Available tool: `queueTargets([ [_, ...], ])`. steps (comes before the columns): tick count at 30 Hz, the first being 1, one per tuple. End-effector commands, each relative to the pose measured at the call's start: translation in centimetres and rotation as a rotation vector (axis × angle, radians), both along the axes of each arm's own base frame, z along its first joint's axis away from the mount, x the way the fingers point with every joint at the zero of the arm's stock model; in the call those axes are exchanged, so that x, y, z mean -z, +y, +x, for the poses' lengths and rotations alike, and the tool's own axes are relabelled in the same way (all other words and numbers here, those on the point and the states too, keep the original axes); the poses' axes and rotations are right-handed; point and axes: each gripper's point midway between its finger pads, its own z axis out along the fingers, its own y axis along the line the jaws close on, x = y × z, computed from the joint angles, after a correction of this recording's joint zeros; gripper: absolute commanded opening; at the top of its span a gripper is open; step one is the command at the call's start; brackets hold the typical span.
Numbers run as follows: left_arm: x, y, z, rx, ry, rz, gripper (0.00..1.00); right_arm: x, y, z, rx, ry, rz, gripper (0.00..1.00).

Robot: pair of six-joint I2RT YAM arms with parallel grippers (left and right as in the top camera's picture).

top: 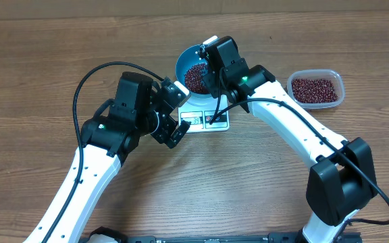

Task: Scoop item into bowl and weigh 150g on scale
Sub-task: 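Tip the scoop to pour beans into the teal bowl, then move the empty scoop back right into the bean tub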

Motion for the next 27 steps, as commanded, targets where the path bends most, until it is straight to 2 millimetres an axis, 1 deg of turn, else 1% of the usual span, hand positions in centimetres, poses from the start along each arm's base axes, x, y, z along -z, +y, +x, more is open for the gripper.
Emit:
queueTargets([
  [1,0.2,-0.3,-0.1,0.003,0.008,-0.007,0.99,-4.4,0.5,0.3,-0.003,-0.085,0.062,0.04],
  [5,0.2,-0.3,-0.1,0.003,0.008,-0.007,0.99,-5.9,0.0,0.2,0.020,-0.108,0.092,0.04],
  [8,0.2,-0.3,-0.1,0.003,0.008,-0.007,1.00,-7.7,-0.9,0.1,0.039,-0.132,0.126,0.04],
  [9,0.2,-0.3,-0.1,0.003,0.008,-0.007,1.00,-8.7,-1.4,0.0,0.042,-0.145,0.142,0.04],
  [13,0.2,-0.3,-0.1,0.003,0.008,-0.007,1.00,-11.7,-4.0,-0.6,0.091,-0.182,0.178,0.04],
  [14,0.2,-0.3,-0.1,0.003,0.008,-0.007,1.00,-12.4,-5.1,-0.8,0.108,-0.185,0.181,0.04],
  [15,0.2,-0.3,-0.1,0.002,0.008,-0.007,1.00,-12.7,-5.9,-1.0,0.121,-0.183,0.180,0.04],
  [16,0.2,-0.3,-0.1,0.002,0.008,-0.007,1.00,-12.9,-7.1,-1.2,0.143,-0.178,0.174,0.04],
  [18,0.2,-0.3,-0.1,0.003,0.008,-0.007,1.00,-13.1,-9.5,-1.7,0.189,-0.159,0.161,0.04],
  [20,0.2,-0.3,-0.1,0.003,0.008,-0.007,1.00,-12.6,-12.3,-2.2,0.248,-0.122,0.138,0.04],
  [22,0.2,-0.3,-0.1,0.002,0.008,-0.007,1.00,-11.7,-15.0,-2.7,0.308,-0.075,0.114,0.04],
  [25,0.2,-0.3,-0.1,0.003,0.008,-0.007,1.00,-9.7,-19.3,-3.7,0.408,0.020,0.074,0.04],
  [27,0.2,-0.3,-0.1,0.003,0.008,-0.007,1.00,-8.8,-21.4,-4.2,0.441,0.066,0.045,0.04],
])
